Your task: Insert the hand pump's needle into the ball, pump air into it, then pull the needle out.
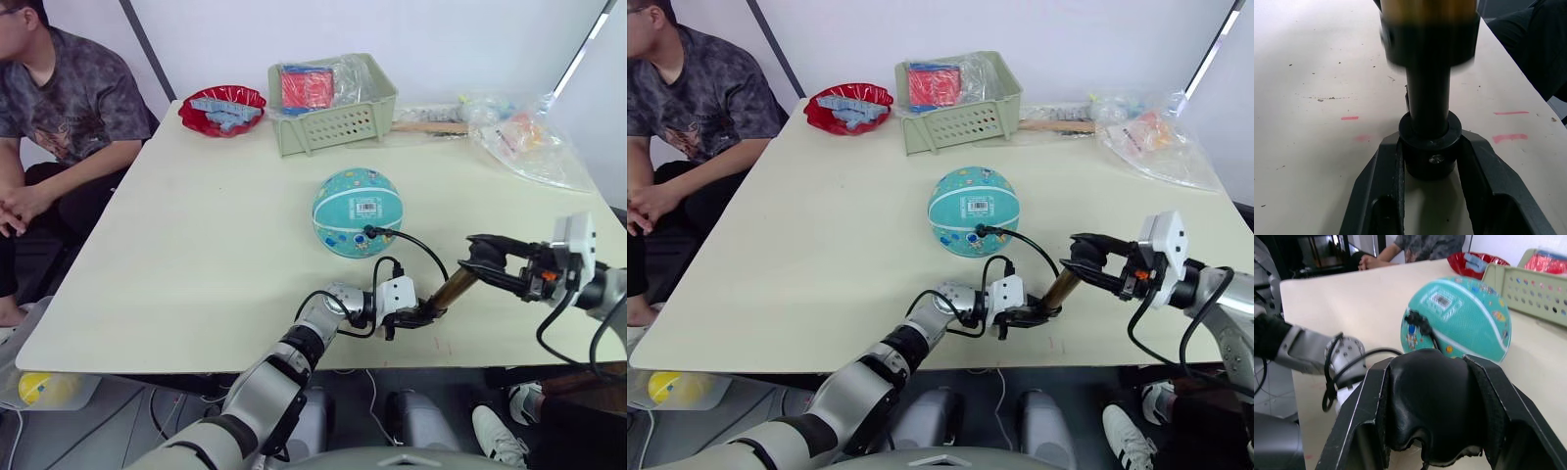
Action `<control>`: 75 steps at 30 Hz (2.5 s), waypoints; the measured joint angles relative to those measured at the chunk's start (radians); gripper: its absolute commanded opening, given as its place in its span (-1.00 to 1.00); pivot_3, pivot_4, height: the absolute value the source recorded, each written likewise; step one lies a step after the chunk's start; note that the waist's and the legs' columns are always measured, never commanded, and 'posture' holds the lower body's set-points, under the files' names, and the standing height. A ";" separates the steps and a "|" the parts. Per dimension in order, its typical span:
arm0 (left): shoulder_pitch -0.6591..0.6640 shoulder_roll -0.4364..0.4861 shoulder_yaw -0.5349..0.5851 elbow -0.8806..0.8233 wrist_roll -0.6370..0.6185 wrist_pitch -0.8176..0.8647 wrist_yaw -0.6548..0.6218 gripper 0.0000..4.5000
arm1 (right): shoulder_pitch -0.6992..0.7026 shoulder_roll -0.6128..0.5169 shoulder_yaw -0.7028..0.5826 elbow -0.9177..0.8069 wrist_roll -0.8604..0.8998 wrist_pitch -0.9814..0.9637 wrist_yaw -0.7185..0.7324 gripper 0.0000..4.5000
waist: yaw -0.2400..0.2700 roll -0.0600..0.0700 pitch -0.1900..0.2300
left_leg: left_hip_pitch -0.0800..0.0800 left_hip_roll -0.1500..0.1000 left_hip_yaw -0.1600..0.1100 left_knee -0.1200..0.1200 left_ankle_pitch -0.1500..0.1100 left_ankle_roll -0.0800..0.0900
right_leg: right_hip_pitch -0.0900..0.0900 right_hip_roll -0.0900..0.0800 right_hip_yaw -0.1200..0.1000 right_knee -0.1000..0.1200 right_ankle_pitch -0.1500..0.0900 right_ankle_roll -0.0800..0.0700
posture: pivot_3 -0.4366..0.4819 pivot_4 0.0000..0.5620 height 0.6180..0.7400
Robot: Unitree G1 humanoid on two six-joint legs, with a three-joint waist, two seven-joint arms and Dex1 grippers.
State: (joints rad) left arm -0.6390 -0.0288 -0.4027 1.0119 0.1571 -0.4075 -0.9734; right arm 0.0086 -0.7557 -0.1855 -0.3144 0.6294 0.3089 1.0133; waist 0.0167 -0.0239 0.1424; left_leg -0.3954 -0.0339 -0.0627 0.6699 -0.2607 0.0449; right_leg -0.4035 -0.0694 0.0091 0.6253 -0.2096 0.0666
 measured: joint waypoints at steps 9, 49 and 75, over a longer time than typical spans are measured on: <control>-0.005 -0.001 0.000 0.003 0.000 0.000 -0.002 -0.52 | -0.021 0.026 -0.001 0.008 0.004 0.034 -0.030 -0.27 | 0.000 0.001 0.000 | 0.000 0.000 0.000 0.000 0.000 0.000 | 0.000 0.000 0.000 0.000 0.000 0.000 | -0.05 -0.47 0.96; -0.009 -0.010 0.002 0.027 -0.001 -0.012 0.016 -0.52 | -0.215 -0.160 -0.092 -0.093 0.156 0.205 0.009 -0.27 | 0.004 0.005 0.004 | 0.000 -0.001 0.001 0.001 0.000 0.000 | 0.000 -0.001 0.001 0.000 0.000 0.000 | -0.05 -0.47 0.96; -0.023 -0.026 0.003 0.048 0.000 -0.012 0.020 -0.52 | -0.135 -0.086 0.009 -0.032 0.036 0.124 -0.022 -0.27 | 0.013 0.009 0.005 | 0.000 -0.002 0.000 0.002 0.000 0.000 | 0.001 -0.002 0.000 0.000 0.000 0.001 | -0.05 -0.47 0.96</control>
State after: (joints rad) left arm -0.6619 -0.0549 -0.3996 1.0596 0.1568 -0.4193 -0.9533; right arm -0.1260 -0.8419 -0.1763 -0.3463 0.6650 0.4326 0.9913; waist 0.0293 -0.0153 0.1471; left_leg -0.3958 -0.0362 -0.0626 0.6715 -0.2606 0.0450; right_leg -0.4024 -0.0713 0.0094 0.6253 -0.2094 0.0672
